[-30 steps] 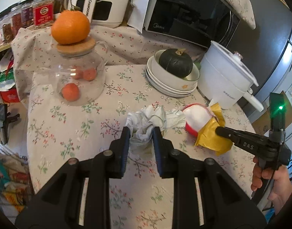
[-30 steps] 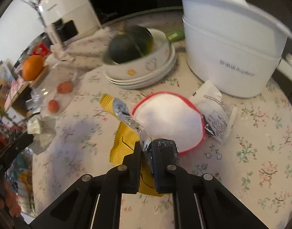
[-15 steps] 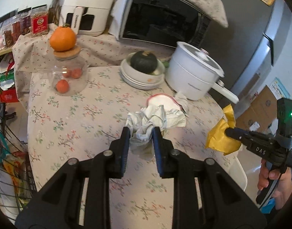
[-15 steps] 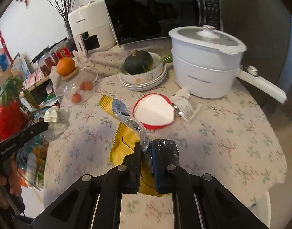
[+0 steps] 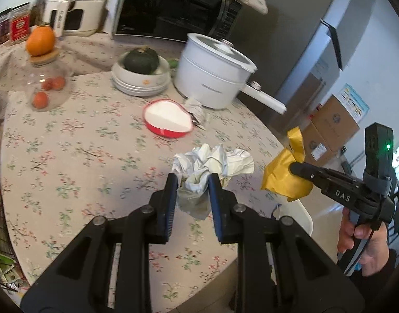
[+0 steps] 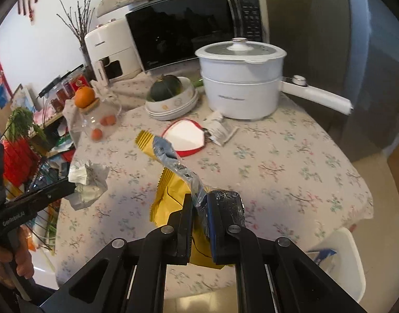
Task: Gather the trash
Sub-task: 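Carry both items to the bin and open both grippers to drop them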
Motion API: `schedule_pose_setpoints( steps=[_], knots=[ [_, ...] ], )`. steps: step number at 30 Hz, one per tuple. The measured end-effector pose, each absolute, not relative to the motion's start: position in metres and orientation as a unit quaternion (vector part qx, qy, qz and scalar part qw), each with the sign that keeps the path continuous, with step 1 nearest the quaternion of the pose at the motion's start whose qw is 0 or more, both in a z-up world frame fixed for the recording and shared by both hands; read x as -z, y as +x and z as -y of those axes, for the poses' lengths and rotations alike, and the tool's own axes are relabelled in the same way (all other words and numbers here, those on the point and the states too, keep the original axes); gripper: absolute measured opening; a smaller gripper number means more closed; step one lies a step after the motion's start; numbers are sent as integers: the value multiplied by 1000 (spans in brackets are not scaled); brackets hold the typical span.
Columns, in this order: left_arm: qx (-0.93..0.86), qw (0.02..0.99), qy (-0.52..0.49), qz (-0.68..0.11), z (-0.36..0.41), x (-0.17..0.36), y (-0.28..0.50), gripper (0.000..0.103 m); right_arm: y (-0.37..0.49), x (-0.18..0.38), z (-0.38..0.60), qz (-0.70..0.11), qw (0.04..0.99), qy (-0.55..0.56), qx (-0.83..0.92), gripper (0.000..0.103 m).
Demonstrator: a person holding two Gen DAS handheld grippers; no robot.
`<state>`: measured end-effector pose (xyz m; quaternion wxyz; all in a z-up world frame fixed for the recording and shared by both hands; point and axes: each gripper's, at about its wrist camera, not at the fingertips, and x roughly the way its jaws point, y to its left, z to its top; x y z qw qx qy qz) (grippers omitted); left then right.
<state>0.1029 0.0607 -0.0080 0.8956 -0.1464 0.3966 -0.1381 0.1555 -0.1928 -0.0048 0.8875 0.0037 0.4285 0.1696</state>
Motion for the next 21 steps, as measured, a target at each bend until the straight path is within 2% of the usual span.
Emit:
schedule_pose_setpoints(
  steps=[8,21],
  knots=[
    [178,884,-135,-411,-19,13,110,27,152,16,245,-454,883,14,-116,11],
    [274,851,-86,-440,90,26,109,27,125,38,358,-501,865,39,-8,11]
  ],
)
